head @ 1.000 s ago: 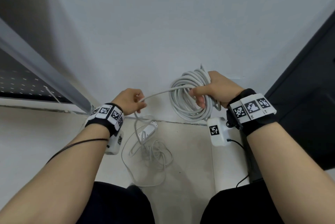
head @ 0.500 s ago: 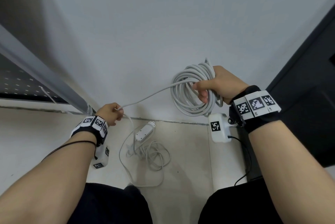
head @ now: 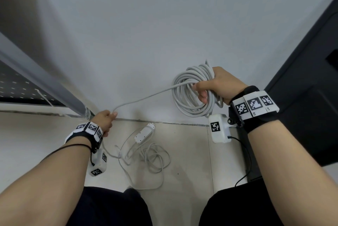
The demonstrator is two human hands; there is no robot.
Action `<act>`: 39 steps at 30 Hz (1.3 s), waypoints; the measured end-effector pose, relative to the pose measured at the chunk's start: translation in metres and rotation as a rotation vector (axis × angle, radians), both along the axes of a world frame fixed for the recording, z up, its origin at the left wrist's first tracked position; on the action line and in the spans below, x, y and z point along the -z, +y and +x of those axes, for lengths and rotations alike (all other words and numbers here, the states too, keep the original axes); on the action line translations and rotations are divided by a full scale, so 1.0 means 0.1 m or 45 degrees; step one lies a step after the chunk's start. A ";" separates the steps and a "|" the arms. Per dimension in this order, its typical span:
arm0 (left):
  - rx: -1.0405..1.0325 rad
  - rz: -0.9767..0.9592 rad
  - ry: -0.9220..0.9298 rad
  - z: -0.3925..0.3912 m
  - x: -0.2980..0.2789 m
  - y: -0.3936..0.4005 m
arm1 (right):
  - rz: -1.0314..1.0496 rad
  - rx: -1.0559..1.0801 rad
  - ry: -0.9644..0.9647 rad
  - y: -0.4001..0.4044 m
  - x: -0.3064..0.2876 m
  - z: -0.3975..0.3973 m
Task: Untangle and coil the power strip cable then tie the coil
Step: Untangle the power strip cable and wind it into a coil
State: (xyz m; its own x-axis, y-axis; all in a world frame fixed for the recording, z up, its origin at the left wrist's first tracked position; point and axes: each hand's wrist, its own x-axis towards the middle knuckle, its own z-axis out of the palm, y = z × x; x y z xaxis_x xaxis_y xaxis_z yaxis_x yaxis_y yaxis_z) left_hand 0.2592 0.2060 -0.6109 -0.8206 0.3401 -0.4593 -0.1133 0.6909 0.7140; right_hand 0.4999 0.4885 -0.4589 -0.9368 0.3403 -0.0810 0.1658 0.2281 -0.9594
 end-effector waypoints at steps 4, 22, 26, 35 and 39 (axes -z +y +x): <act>0.291 -0.372 0.350 0.01 -0.13 0.16 | 0.015 0.049 -0.008 0.03 -0.01 -0.02; 1.407 0.034 0.199 1.06 -1.56 1.00 | 0.213 -0.173 -0.243 -0.29 0.08 -0.12; 1.161 0.291 0.287 1.01 -1.45 0.95 | 0.141 -0.298 -0.214 -0.43 0.10 -0.17; 0.693 0.479 0.465 0.95 -1.30 0.93 | 0.250 -0.283 -0.232 -0.40 0.16 -0.24; 0.880 0.441 0.447 0.89 -1.33 0.90 | 0.285 -0.353 -0.281 -0.33 0.09 -0.17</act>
State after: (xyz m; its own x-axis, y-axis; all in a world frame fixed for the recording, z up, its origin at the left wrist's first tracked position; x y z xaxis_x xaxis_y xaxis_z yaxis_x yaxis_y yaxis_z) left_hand 0.3486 0.2960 -0.4779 -0.4516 0.8922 0.0058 0.5216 0.2588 0.8130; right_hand 0.4831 0.4558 -0.4682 -0.9639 0.1097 -0.2426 0.2647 0.4918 -0.8295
